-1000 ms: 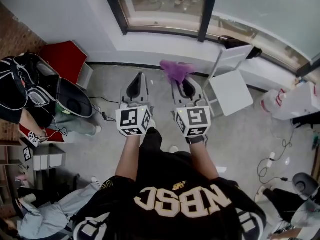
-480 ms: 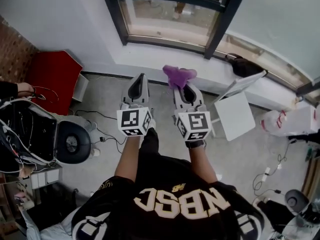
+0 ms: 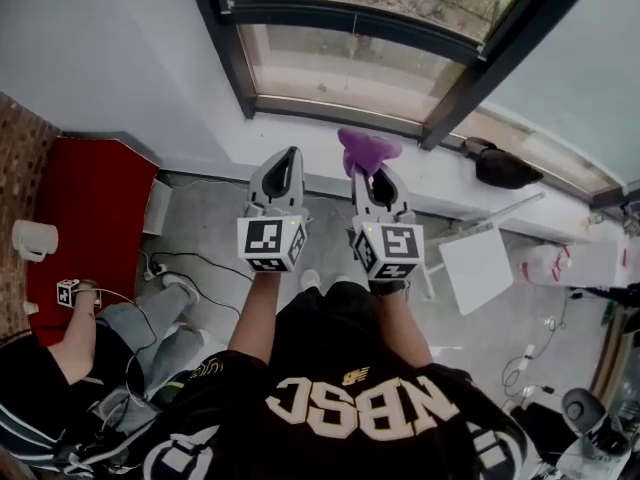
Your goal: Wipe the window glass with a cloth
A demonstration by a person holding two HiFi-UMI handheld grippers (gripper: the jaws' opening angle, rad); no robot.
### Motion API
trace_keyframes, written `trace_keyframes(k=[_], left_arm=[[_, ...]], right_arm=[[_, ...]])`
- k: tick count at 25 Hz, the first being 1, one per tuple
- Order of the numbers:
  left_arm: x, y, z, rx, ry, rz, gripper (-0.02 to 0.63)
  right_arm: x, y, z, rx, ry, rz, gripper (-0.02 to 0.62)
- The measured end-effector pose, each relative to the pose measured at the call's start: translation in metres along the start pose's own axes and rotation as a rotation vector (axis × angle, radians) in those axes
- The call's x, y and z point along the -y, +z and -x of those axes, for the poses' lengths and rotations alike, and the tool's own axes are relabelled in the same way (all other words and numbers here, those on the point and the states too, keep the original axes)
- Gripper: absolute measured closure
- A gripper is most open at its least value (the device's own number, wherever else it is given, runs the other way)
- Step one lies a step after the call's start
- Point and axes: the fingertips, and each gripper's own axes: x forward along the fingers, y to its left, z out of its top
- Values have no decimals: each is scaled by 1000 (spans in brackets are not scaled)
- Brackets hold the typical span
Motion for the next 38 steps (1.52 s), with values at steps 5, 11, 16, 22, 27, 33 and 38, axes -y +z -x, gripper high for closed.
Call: trace_keyframes(k=[5,11,16,22,27,33,38], left_arm=[[-29,-20,-52,-28,-6,5,588],[-62,-43,-126,-72,8,35,588],[-73,-58,-175,-83,26,24,588],[-118,-81,-205,-102,47,-13,588],[-206,-107,-219,-112,74,-24,588],[-297,-135,-234,-143,71,-27,588],[-297,-120,-231,-130,61,-62,588]], right_arm=[[21,-10,-59,-22,8,-6,522],[55,-6,-133,-14,9,6,523],[86,-21,-183,-53,39,-15,523],[89,-60,-263,-106,105,25,523],[33,-98,-358,-125,183,94,523],[-38,-148,-455,-177,211,64,523],[-21,-149,-460,-193,194,66,523]])
